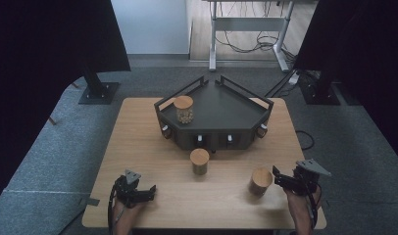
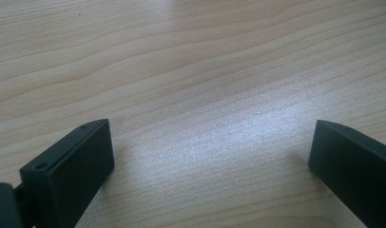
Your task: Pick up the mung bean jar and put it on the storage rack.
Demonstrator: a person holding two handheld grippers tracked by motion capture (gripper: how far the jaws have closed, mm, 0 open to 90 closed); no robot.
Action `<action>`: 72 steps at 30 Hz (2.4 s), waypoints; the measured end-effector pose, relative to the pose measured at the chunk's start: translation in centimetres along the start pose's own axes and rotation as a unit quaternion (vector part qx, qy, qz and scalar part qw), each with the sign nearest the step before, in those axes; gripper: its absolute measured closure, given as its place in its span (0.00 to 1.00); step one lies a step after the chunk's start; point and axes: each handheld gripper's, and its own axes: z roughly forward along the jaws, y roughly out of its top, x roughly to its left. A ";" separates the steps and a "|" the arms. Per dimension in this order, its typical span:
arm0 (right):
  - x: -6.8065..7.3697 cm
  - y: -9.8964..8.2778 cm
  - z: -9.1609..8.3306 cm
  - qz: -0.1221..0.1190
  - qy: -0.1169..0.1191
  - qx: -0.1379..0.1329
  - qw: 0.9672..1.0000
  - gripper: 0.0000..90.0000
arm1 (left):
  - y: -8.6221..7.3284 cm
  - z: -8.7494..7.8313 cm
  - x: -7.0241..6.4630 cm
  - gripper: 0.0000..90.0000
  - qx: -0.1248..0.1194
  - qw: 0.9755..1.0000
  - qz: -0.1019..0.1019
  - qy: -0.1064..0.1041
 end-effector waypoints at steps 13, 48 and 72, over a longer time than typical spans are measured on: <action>1.7 0.3 -0.1 -0.006 0.002 0.004 1.000 0.03 | 0.0 0.0 0.0 0.01 0.000 1.000 0.001 0.000; 7.4 1.8 0.5 -0.042 0.040 -0.012 0.998 0.03 | 0.0 0.0 0.0 0.01 0.000 1.000 0.001 0.000; 10.6 2.0 1.4 -0.057 0.067 -0.018 0.996 0.03 | -0.1 -0.1 0.0 0.01 0.000 1.000 0.001 0.000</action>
